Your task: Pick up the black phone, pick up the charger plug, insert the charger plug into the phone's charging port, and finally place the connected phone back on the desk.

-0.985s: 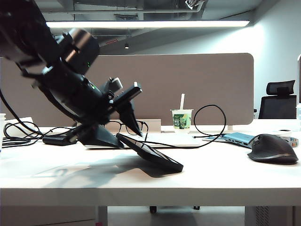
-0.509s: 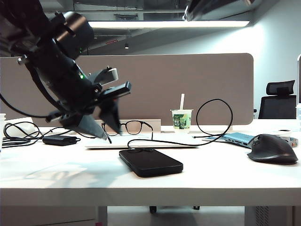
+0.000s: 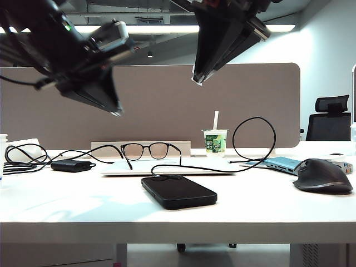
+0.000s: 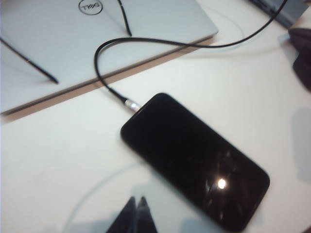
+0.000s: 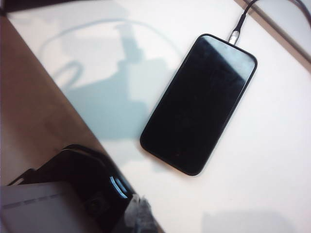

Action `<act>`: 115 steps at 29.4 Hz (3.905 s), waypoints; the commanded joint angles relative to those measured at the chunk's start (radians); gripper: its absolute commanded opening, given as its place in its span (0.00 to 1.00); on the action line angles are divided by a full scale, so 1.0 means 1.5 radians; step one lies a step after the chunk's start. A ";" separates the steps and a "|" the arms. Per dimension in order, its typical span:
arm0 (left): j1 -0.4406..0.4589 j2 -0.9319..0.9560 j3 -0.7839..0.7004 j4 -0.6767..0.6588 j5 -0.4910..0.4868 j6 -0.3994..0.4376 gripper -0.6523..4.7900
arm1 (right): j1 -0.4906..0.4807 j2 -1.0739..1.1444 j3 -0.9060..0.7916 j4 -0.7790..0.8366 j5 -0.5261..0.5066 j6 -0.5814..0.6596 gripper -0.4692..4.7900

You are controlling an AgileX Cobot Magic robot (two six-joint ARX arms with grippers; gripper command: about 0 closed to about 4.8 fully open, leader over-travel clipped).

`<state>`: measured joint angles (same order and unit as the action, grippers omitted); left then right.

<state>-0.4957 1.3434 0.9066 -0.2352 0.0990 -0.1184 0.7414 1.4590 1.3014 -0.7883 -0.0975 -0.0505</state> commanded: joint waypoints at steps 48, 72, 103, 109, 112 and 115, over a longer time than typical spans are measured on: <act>-0.002 -0.848 -0.509 0.068 -0.129 0.025 0.11 | -0.034 -0.526 -0.525 0.393 0.201 -0.004 0.08; 0.066 -0.893 -0.559 0.195 -0.138 0.052 0.11 | -0.034 -0.525 -0.525 0.393 0.201 -0.004 0.08; 0.340 -0.893 -0.599 0.183 -0.098 0.054 0.11 | -0.034 -0.526 -0.525 0.393 0.201 -0.004 0.08; 0.317 -0.893 -0.599 0.180 -0.093 0.054 0.11 | -0.034 -0.526 -0.525 0.393 0.201 -0.004 0.08; 0.318 -0.893 -0.599 0.178 -0.088 0.054 0.11 | -0.034 -0.526 -0.525 0.393 0.201 -0.004 0.08; 0.319 -0.893 -0.599 0.173 -0.062 0.057 0.11 | -0.034 -0.526 -0.525 0.393 0.201 -0.004 0.08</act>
<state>-0.0193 0.0029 0.0078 0.0246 -0.0227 -0.0402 0.6899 0.6724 0.5083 -0.2096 0.2054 -0.0601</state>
